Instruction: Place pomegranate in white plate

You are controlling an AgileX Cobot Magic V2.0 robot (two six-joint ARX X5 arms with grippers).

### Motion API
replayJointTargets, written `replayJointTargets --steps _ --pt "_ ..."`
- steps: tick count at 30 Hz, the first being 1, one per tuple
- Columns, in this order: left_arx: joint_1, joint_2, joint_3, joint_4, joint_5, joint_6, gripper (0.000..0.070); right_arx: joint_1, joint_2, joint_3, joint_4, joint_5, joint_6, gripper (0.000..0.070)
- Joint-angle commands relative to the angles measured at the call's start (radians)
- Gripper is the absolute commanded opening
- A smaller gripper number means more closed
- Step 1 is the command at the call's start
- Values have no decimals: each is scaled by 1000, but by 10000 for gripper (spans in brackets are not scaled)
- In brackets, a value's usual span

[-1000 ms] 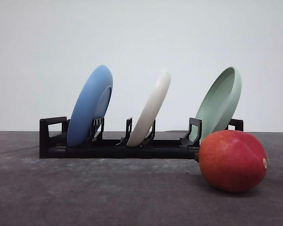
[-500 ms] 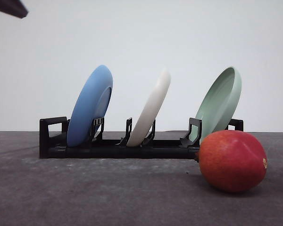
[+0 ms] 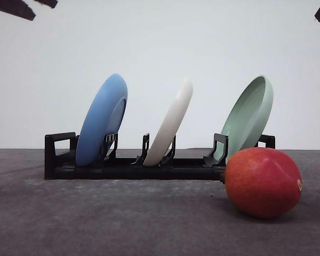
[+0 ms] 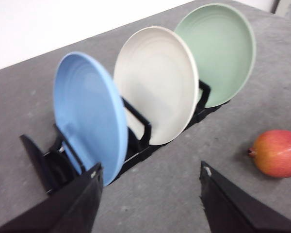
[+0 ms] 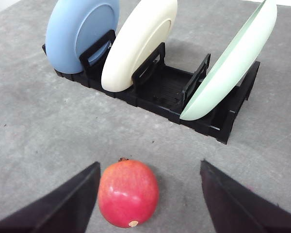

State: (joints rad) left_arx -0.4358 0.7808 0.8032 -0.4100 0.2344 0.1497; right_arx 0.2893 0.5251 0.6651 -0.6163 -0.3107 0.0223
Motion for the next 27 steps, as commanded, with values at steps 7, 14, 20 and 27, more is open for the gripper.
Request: replayJointTargets --steps 7,14,20,27 --pt "-121 101 25 207 -6 18 389 5 2 18 10 -33 -3 422" --pt "-217 286 25 438 -72 17 389 5 2 18 10 -33 -3 422" --pt "-299 483 55 586 -156 14 389 5 2 18 12 -31 -4 422" --pt "-365 727 182 609 -294 -23 382 5 2 18 15 -29 -4 422"
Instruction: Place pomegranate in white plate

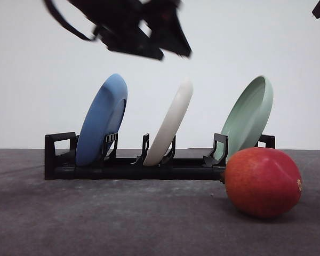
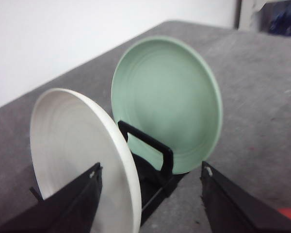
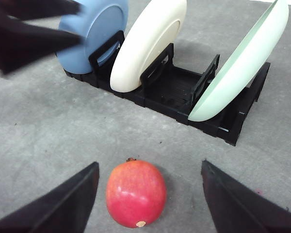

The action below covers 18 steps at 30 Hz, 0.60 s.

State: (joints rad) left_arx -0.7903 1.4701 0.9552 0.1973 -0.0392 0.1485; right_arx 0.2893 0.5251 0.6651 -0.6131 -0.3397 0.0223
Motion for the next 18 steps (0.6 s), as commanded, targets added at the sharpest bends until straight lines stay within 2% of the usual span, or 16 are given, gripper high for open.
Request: replayJointTargets --steps 1,8,16,18 --pt "-13 68 54 -17 -35 -38 382 5 2 18 13 0 -4 422" --pt "-14 257 233 -164 -149 -152 382 5 2 18 13 0 -4 422" --pt "-10 328 292 -182 -153 -161 378 5 2 18 14 0 -5 422" --pt "-10 328 292 -184 -154 -161 343 5 2 18 14 0 -5 422"
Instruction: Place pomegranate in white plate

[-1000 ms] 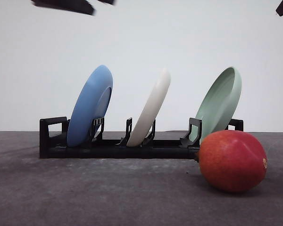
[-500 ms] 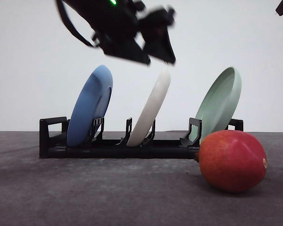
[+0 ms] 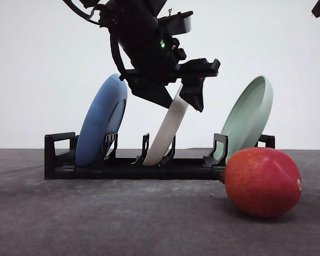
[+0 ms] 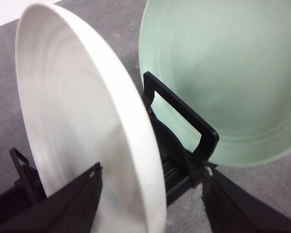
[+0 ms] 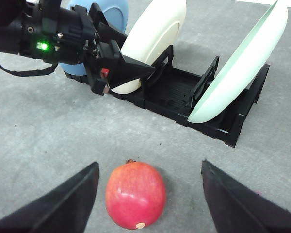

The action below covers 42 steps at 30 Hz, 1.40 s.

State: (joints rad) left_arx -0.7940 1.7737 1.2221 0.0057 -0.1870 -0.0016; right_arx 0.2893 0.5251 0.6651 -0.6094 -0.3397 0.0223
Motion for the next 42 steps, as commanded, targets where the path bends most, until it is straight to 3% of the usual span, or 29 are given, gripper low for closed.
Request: replayJointTargets --steps 1,6,9,18,35,42 --pt "-6 24 25 11 -6 -11 307 5 2 18 11 0 -5 422" --pt "-6 24 26 16 -6 -11 106 5 2 18 11 0 -5 422" --pt "-7 24 26 16 -6 -14 52 5 2 18 11 0 -5 422" --pt "-6 14 26 9 -6 -115 10 5 2 18 11 0 -5 422" --pt "-5 -144 26 9 -1 -181 10 5 2 18 10 0 -4 422" --pt "-5 -242 26 -12 50 -206 10 5 2 18 10 0 -4 422"
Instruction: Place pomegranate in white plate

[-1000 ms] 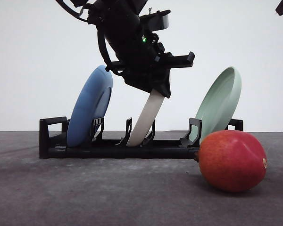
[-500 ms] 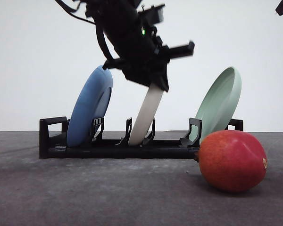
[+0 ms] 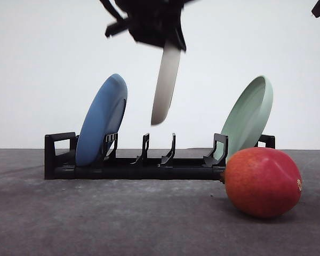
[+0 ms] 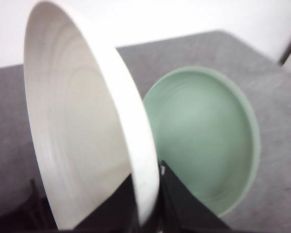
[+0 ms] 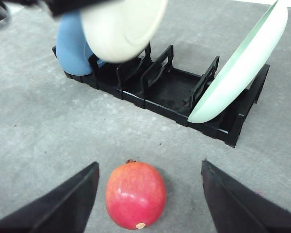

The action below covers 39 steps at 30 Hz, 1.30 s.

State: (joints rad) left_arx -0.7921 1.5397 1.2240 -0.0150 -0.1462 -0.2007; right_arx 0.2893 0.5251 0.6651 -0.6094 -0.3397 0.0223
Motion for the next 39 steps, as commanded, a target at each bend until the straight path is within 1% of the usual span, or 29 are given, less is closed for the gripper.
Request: replayJointTargets --steps 1,5,8,10,14,20,23,26,28,30,32,34,36,39 --pt "-7 -24 24 -4 21 -11 10 5 2 18 10 0 -4 422" --pt "-8 -88 24 -74 66 -34 10 5 2 18 10 0 -4 422" --pt "-18 -134 22 -136 69 -59 10 5 2 18 10 0 -4 422" --pt "-29 -168 7 -149 69 -59 10 5 2 18 10 0 -4 422" --pt "-48 -264 -78 -113 69 -59 10 5 2 18 10 0 -4 422" --pt "-60 -446 -304 -5 67 -63 10 5 2 18 10 0 -4 422" --pt "-67 -531 -419 16 65 -59 10 5 3 18 10 3 -4 422" --pt "-87 -598 -508 2 65 -26 10 5 3 18 10 8 -5 422" --pt "-111 -627 -542 -36 65 18 10 5 3 18 10 7 -5 422" --pt "-138 -637 -552 -116 59 73 10 5 3 18 10 8 -5 422" --pt "-164 -632 -552 -208 33 132 10 5 3 18 10 7 -5 422" --pt "-186 -617 -552 -267 13 200 10 5 3 18 10 7 -5 422" --pt "-209 -593 -552 -304 2 270 10 5 3 18 10 7 -5 422" --pt "-250 -544 -552 -316 -45 355 10 5 3 18 10 7 -5 422"
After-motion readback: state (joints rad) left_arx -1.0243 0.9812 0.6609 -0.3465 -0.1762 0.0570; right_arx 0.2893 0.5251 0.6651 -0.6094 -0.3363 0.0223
